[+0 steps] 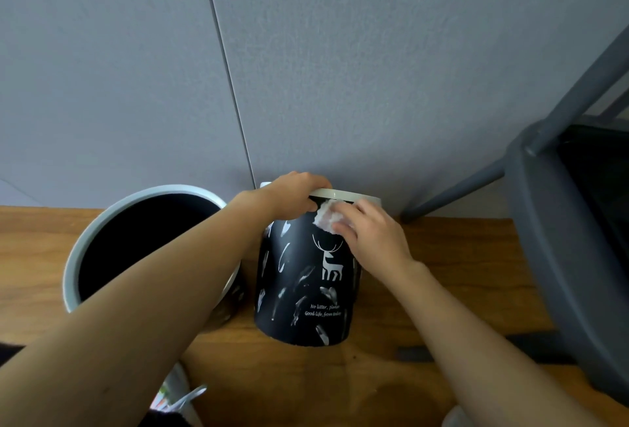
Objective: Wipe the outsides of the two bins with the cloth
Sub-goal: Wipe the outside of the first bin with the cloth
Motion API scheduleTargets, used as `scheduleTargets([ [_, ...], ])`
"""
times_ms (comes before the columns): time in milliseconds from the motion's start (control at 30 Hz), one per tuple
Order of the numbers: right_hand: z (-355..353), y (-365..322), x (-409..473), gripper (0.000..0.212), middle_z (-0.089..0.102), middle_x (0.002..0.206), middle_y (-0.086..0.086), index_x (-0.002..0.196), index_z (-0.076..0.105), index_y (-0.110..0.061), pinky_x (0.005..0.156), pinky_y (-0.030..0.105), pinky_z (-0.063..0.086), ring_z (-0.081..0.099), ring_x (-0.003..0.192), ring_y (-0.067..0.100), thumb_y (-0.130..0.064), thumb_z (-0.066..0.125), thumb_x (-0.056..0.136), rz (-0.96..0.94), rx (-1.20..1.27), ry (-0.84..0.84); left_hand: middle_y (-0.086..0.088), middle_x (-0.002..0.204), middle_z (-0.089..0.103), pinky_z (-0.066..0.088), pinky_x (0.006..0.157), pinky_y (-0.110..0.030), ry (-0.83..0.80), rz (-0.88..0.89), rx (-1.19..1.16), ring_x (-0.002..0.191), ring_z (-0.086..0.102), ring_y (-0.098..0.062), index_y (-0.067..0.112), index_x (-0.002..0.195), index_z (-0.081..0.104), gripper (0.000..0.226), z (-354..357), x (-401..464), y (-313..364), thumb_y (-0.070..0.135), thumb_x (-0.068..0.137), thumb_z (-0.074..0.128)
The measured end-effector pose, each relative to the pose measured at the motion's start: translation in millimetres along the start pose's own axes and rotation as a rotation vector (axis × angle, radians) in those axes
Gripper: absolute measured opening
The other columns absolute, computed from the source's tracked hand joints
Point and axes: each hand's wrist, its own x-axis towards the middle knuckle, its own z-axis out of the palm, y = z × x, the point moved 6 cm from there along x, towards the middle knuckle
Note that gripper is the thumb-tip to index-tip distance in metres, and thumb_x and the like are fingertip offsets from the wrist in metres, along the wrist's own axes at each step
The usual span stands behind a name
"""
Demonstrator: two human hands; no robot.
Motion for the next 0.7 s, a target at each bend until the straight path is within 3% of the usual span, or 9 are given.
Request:
scheduleTargets([
  [133, 14.0, 1.3, -24.6, 0.032, 0.050, 0.101, -0.005, 0.127, 0.051, -0.027, 0.064, 0.027, 0.044, 0.049, 0.091, 0.014, -0.034, 0.050, 0.096, -0.029, -0.018, -0.124, -0.003, 0.101, 0.063, 0.048, 0.082, -0.038, 0.001, -0.013, 0.009, 0.094, 0.057, -0.026, 0.027, 0.116, 0.060, 0.037, -0.6, 0.9, -1.2, 0.008, 0.085, 0.061],
  [300, 35.9, -5.7, -82.9, 0.023, 0.054, 0.100, -0.007, 0.117, 0.061, -0.026, 0.062, 0.023, 0.051, 0.054, 0.089, 0.011, -0.029, 0.050, 0.097, -0.086, 0.044, -0.254, -0.002, 0.098, 0.061, 0.047, 0.079, -0.035, 0.007, -0.016, -0.007, 0.093, 0.058, -0.028, 0.028, 0.117, 0.060, 0.036, 2.1, 2.3, -0.2, 0.010, 0.086, 0.061],
  [467, 17.2, 2.1, -44.0, 0.025, 0.052, 0.103, -0.005, 0.122, 0.055, -0.027, 0.061, 0.019, 0.042, 0.049, 0.088, 0.009, -0.030, 0.047, 0.098, -0.012, -0.013, -0.110, -0.003, 0.105, 0.064, 0.047, 0.091, -0.040, 0.025, -0.043, -0.080, 0.097, 0.059, -0.026, 0.025, 0.120, 0.061, 0.041, 2.1, 2.0, -1.8, 0.006, 0.084, 0.062],
  [533, 5.4, 6.8, -23.5, 0.027, 0.051, 0.102, -0.005, 0.124, 0.054, -0.028, 0.062, 0.024, 0.042, 0.048, 0.089, 0.012, -0.032, 0.050, 0.097, 0.031, -0.023, -0.059, 0.000, 0.105, 0.064, 0.046, 0.093, -0.041, 0.021, -0.041, -0.081, 0.100, 0.058, -0.025, 0.027, 0.121, 0.061, 0.042, 3.4, 1.8, -0.9, 0.007, 0.085, 0.062],
  [633, 0.5, 6.1, -12.9, 0.030, 0.050, 0.101, -0.002, 0.125, 0.053, -0.028, 0.063, 0.033, 0.047, 0.047, 0.091, 0.017, -0.034, 0.051, 0.096, 0.011, -0.026, -0.072, 0.004, 0.104, 0.062, 0.041, 0.094, -0.038, 0.064, -0.033, -0.044, 0.106, 0.053, -0.023, 0.032, 0.121, 0.059, 0.042, 4.6, 3.1, -0.1, 0.009, 0.086, 0.060],
  [700, 6.3, 5.3, -20.7, 0.030, 0.049, 0.102, -0.004, 0.126, 0.051, -0.029, 0.063, 0.028, 0.047, 0.048, 0.091, 0.014, -0.035, 0.049, 0.097, -0.020, -0.035, -0.104, 0.006, 0.096, 0.054, 0.033, 0.091, -0.036, 0.104, -0.043, -0.005, 0.109, 0.044, -0.021, 0.035, 0.123, 0.057, 0.043, 5.3, 3.8, -1.1, 0.011, 0.088, 0.057],
])
